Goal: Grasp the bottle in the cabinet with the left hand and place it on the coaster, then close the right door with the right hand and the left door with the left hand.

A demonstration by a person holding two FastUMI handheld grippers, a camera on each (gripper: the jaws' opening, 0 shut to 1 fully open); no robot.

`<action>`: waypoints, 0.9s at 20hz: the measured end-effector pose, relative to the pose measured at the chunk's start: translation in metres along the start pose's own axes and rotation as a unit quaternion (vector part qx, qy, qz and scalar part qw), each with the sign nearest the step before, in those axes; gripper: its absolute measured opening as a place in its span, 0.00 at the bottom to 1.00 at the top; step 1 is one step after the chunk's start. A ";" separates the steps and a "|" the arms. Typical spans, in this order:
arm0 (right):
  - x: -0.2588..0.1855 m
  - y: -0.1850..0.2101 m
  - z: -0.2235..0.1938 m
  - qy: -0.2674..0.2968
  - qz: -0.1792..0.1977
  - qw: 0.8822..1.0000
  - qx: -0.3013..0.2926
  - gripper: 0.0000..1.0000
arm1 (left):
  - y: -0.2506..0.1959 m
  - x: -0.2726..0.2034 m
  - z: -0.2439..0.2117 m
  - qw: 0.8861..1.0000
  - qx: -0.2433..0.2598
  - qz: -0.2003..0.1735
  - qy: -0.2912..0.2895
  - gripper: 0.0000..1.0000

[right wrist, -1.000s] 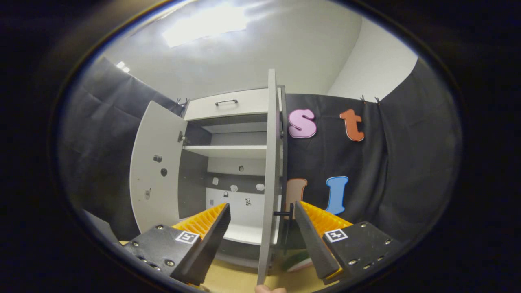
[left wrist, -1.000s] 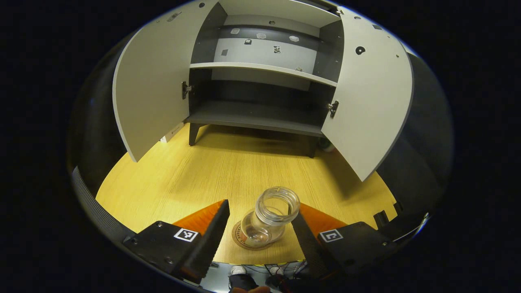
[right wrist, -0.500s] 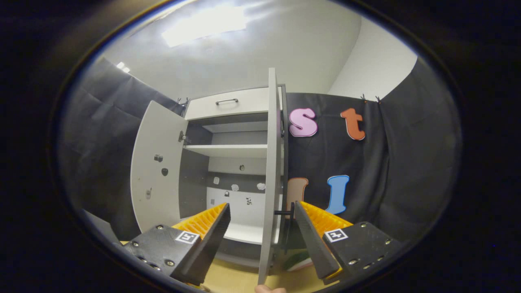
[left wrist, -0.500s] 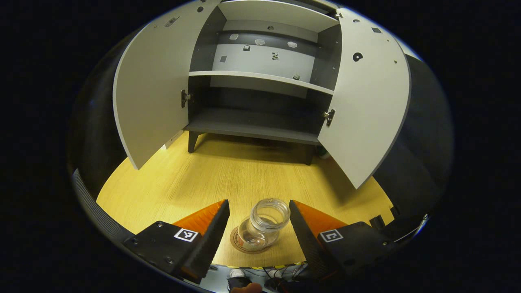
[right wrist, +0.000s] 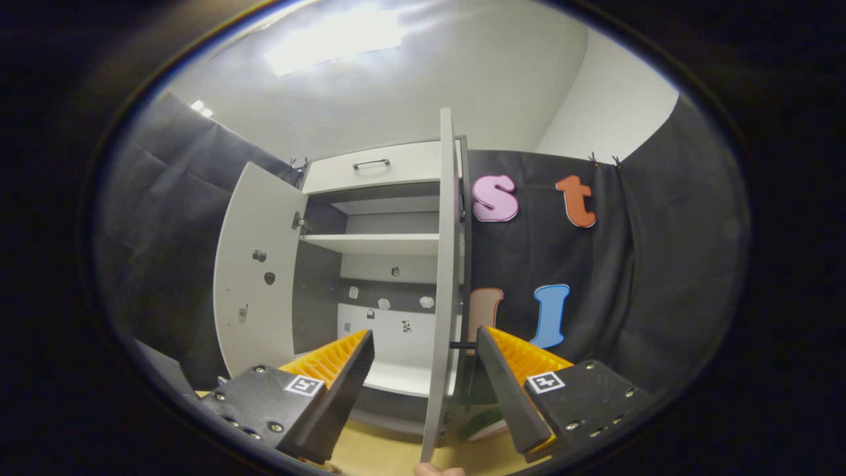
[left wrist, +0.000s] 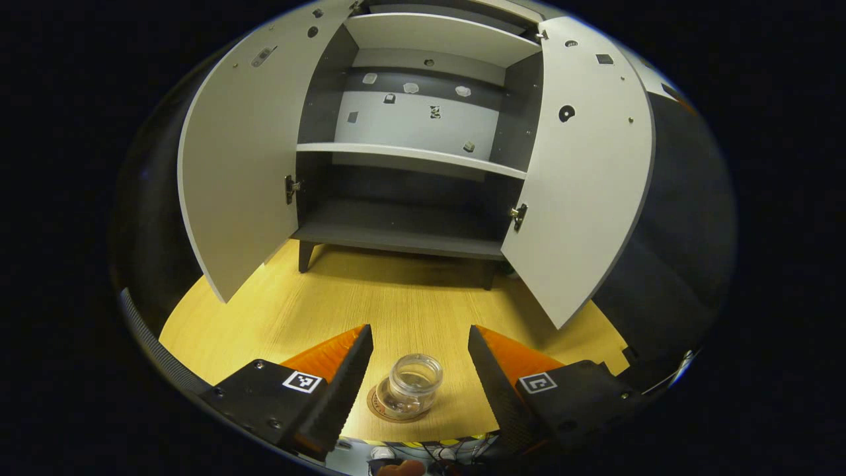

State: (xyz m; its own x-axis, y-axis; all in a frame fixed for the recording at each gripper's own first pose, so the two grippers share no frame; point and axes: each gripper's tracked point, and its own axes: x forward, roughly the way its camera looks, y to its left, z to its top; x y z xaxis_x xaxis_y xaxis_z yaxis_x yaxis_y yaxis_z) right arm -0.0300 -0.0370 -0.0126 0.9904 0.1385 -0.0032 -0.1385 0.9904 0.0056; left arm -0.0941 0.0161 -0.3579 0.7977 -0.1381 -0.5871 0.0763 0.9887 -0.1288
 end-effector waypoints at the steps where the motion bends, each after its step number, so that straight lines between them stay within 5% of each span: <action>1: 0.000 0.000 -0.001 0.000 0.000 1.000 -0.001 0.96 | -0.002 -0.001 0.005 1.000 0.002 -0.001 -0.006 0.93; 18: 0.001 -0.001 -0.004 0.003 -0.002 1.000 -0.005 0.96 | -0.015 -0.040 0.144 0.988 0.008 0.009 -0.154 0.92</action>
State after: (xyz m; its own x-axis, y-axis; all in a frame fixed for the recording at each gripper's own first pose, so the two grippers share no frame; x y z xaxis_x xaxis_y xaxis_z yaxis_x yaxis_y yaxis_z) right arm -0.0286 -0.0381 -0.0170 0.9908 0.1348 -0.0100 -0.1348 0.9909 -0.0042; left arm -0.0413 0.0154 -0.2178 0.9433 -0.0988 -0.3170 0.0679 0.9919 -0.1071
